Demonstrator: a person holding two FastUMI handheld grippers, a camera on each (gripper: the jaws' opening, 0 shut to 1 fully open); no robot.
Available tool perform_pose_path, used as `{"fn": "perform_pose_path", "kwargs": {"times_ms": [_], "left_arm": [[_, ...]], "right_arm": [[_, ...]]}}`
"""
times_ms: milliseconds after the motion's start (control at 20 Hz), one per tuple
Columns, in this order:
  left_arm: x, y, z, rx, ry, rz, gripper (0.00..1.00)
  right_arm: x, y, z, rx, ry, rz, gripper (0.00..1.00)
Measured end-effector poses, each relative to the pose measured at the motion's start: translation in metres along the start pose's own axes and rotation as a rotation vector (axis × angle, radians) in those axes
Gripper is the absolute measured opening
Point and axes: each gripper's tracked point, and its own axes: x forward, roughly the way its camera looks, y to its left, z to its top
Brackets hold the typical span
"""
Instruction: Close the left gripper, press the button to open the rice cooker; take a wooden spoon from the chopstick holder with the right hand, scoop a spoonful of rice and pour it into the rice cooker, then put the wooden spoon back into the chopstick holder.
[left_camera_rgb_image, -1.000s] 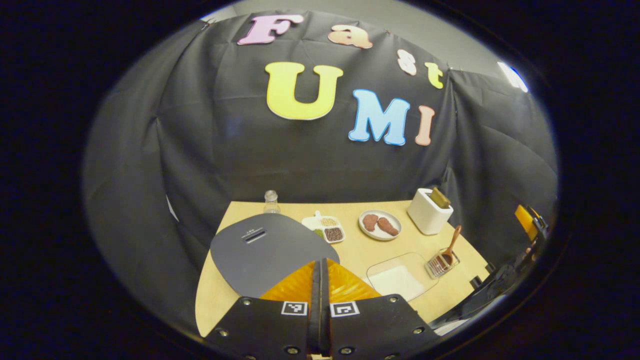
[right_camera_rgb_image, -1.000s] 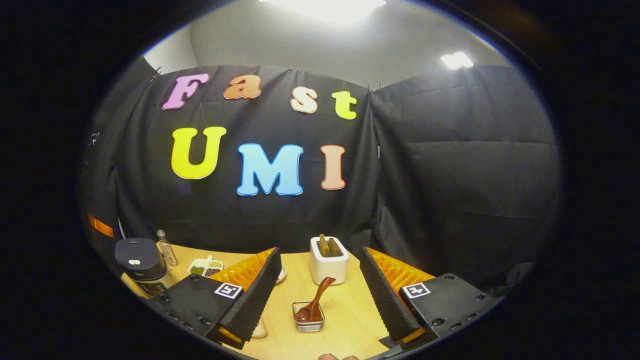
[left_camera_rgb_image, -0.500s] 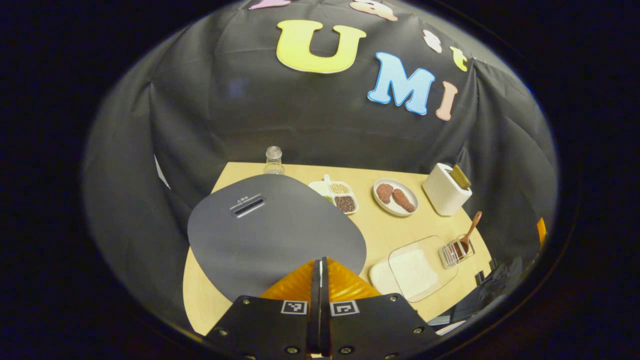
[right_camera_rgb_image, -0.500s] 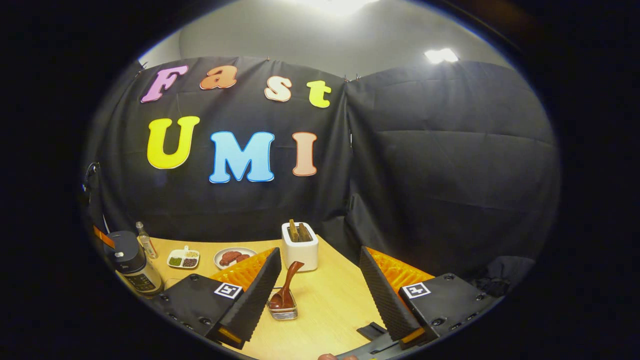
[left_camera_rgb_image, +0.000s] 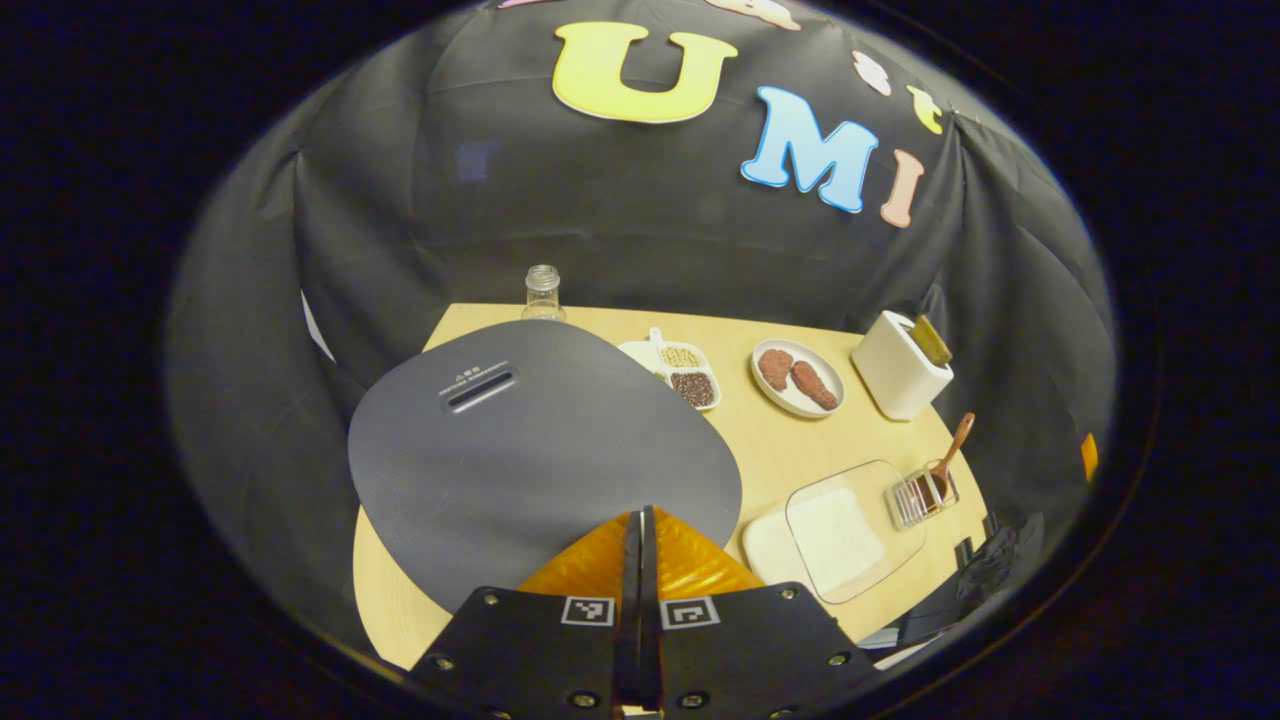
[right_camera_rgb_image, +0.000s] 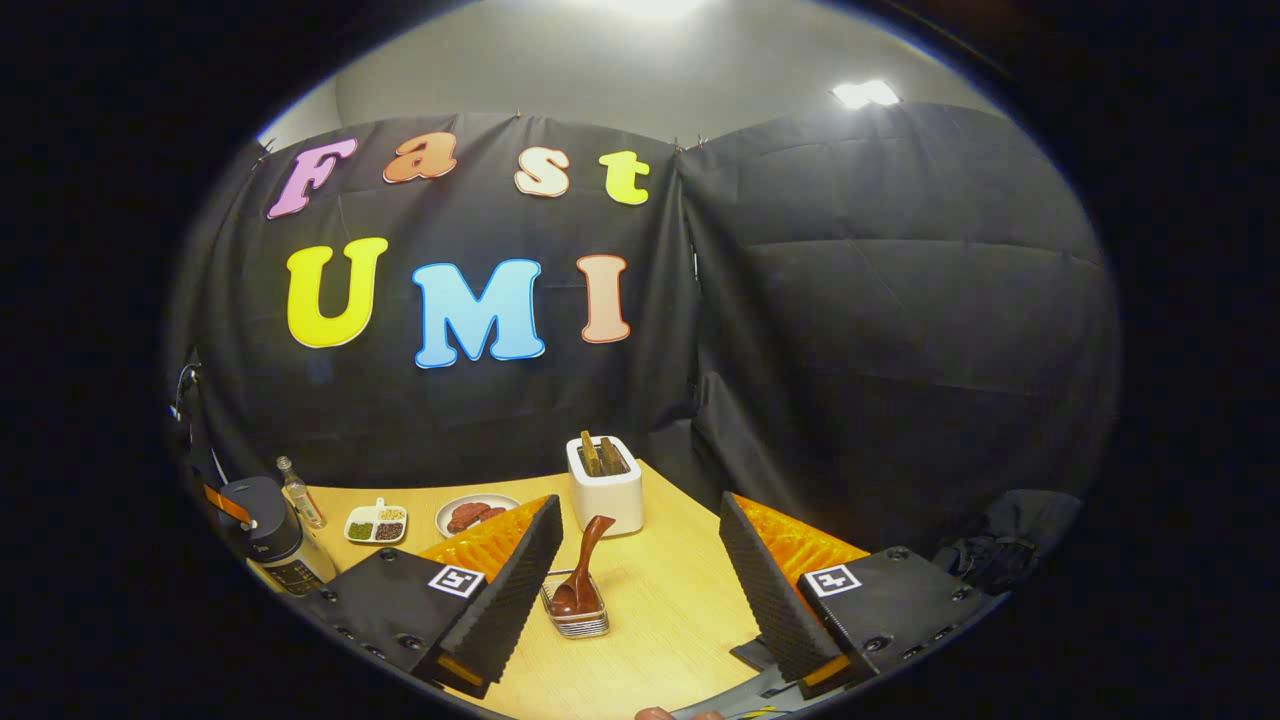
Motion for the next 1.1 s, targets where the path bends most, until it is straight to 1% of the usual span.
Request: {"fn": "perform_pose_path", "kwargs": {"times_ms": [100,150,250,350,400,450,500,550,600,650,700,750,800,850,900,1000,1050,1100], "left_arm": [[0.001,0.002,0.000,-0.017,-0.012,0.007,0.02],[0.002,0.002,-0.001,-0.025,-0.009,0.010,0.02],[0.000,0.000,-0.004,-0.032,-0.013,0.018,0.02],[0.005,-0.001,-0.007,0.004,-0.045,0.027,0.02],[0.002,0.000,-0.011,0.014,-0.047,0.041,0.02],[0.003,-0.001,-0.009,0.024,-0.068,0.056,0.02],[0.003,-0.001,-0.011,0.032,-0.069,0.070,0.02],[0.003,-0.001,-0.010,0.041,-0.075,0.081,0.02],[0.002,-0.002,-0.010,0.047,-0.082,0.090,0.02],[0.001,-0.003,-0.009,0.053,-0.089,0.098,0.02],[0.001,-0.004,-0.008,0.061,-0.103,0.105,0.04],[0.000,-0.004,-0.007,0.069,-0.116,0.112,0.02],[-0.003,-0.004,-0.006,0.081,-0.131,0.121,0.02],[-0.007,-0.005,0.000,0.096,-0.162,0.133,0.02],[-0.012,-0.005,0.007,0.109,-0.191,0.153,0.02],[-0.036,-0.006,0.040,0.162,-0.319,0.205,0.02],[-0.052,-0.005,0.059,0.190,-0.385,0.238,0.02],[-0.070,-0.003,0.080,0.207,-0.456,0.275,0.00]], "right_arm": [[0.002,0.002,-0.003,-0.006,0.013,0.004,0.97],[0.000,0.005,-0.003,-0.002,0.020,0.014,1.00],[-0.008,0.009,0.002,-0.008,0.000,0.025,1.00],[-0.011,0.009,-0.001,-0.046,-0.008,0.022,1.00],[-0.011,0.010,-0.004,-0.059,-0.003,0.024,0.97],[-0.012,0.012,-0.005,-0.060,0.004,0.031,1.00],[-0.016,0.015,-0.007,-0.053,0.010,0.043,1.00],[-0.018,0.017,-0.007,-0.044,0.013,0.054,0.97],[-0.021,0.017,-0.007,-0.031,0.006,0.060,1.00],[-0.024,0.017,-0.004,-0.015,-0.008,0.067,0.97],[-0.026,0.017,-0.002,-0.005,-0.019,0.075,1.00],[-0.027,0.018,-0.003,-0.006,-0.021,0.085,0.97],[-0.027,0.019,-0.007,-0.017,-0.016,0.098,0.97],[-0.025,0.019,-0.008,-0.034,-0.008,0.108,0.97],[-0.022,0.018,-0.007,-0.049,-0.006,0.114,1.00],[-0.018,0.016,0.003,-0.060,-0.022,0.113,1.00],[-0.015,0.018,0.007,-0.057,-0.031,0.110,0.97],[-0.011,0.019,0.009,-0.047,-0.035,0.108,0.97]]}}
